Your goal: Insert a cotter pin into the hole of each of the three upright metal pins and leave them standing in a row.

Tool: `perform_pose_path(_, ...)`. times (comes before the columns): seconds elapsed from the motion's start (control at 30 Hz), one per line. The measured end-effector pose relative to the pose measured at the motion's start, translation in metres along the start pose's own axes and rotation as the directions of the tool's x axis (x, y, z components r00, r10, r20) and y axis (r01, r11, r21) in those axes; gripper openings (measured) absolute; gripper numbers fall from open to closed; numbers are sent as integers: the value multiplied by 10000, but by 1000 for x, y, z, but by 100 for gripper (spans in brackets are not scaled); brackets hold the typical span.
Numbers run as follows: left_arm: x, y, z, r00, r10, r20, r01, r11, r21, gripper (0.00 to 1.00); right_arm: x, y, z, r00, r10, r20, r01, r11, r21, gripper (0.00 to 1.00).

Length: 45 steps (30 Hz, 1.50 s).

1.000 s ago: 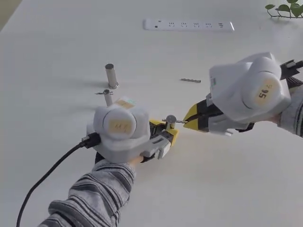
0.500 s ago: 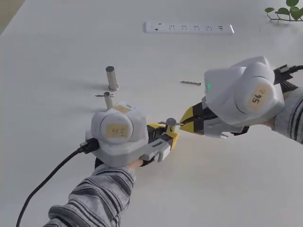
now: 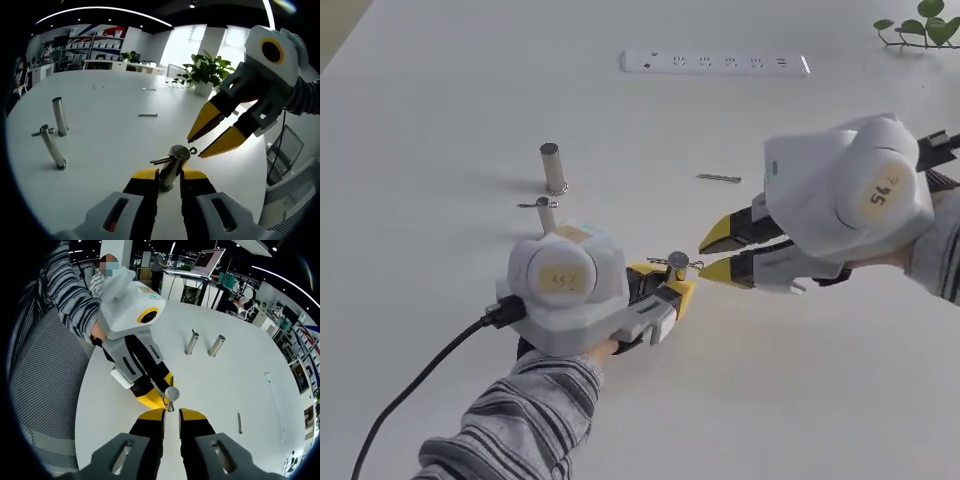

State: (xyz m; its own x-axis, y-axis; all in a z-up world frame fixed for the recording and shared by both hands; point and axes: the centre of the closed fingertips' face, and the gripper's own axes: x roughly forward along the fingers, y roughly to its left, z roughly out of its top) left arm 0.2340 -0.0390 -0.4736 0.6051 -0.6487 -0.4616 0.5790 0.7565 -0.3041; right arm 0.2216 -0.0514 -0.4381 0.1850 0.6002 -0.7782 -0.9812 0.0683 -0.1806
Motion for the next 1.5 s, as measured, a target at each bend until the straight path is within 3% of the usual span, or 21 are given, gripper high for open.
perform_pose_path(0.13, 0, 0, 0, 10000, 33, 7, -33, 10000, -46, 13, 0, -1, -1, 10000, -56, 47, 55, 9997, 229, 0)
perform_pose_path(0.6, 1, 1, -2, 10000, 58, -57, -59, 9999, -108, 13, 1, -1, 4, 9996, -144, 225, 126, 9969, 773, 0)
perform_pose_path(0.9, 1, 1, -3, 9998, 158, -102, -158, 9999, 10, 13, 0, -3, 3, 9997, -234, 62, 228, 9963, 825, 0)
perform_pose_path(1.13, -8, 10, -4, 9990, 384, -249, -372, 9983, 441, 22, -1, -5, 1, 9996, -280, 89, 264, 9891, 1452, 8)
perform_pose_path(1.5, -26, 12, 1, 9991, 316, -281, -289, 9955, 901, 34, 7, -6, 14, 9972, -82, 739, -110, 9665, 2563, 14)
